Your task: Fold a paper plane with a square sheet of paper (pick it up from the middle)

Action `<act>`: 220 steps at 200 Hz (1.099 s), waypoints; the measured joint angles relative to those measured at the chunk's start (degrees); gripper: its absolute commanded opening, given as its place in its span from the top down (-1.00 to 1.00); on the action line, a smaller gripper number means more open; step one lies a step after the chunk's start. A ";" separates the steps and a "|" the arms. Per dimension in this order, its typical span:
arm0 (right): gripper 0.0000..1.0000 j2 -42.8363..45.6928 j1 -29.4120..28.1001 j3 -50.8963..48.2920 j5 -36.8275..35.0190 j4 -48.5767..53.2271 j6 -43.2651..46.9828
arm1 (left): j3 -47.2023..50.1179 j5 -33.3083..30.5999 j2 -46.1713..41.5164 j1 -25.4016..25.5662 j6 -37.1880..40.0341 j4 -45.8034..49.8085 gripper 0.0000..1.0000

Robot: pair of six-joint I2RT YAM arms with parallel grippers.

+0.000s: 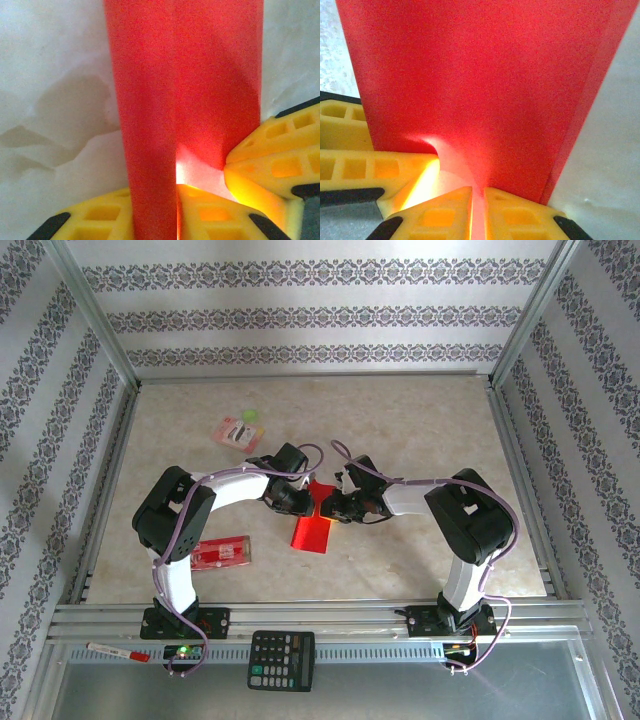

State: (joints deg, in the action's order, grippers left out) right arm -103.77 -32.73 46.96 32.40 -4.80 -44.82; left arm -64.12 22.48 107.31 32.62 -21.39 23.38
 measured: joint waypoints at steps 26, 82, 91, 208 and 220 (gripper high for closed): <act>0.68 0.00 0.00 -0.28 0.00 -0.44 0.13 | -0.35 0.59 -0.04 0.11 0.00 0.20 0.24; 0.69 0.00 0.24 -0.63 0.07 -1.01 0.13 | 0.07 -5.84 -4.87 -0.13 -0.57 6.05 -0.09; 0.68 0.00 0.24 -0.63 0.09 -1.03 0.13 | 0.52 -6.60 -6.84 -0.17 -0.98 6.60 -0.09; 0.69 -0.17 0.35 -0.92 0.26 -1.49 0.13 | 2.71 7.10 -5.35 -0.33 -8.50 -0.09 0.65; 0.69 -0.20 0.35 -0.96 0.28 -1.55 0.13 | 2.71 7.08 -4.44 -0.57 -8.50 -0.11 0.66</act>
State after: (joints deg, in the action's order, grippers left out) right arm -103.96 -32.38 46.00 32.69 -6.35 -44.69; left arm -61.41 29.56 102.87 32.05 -29.89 23.27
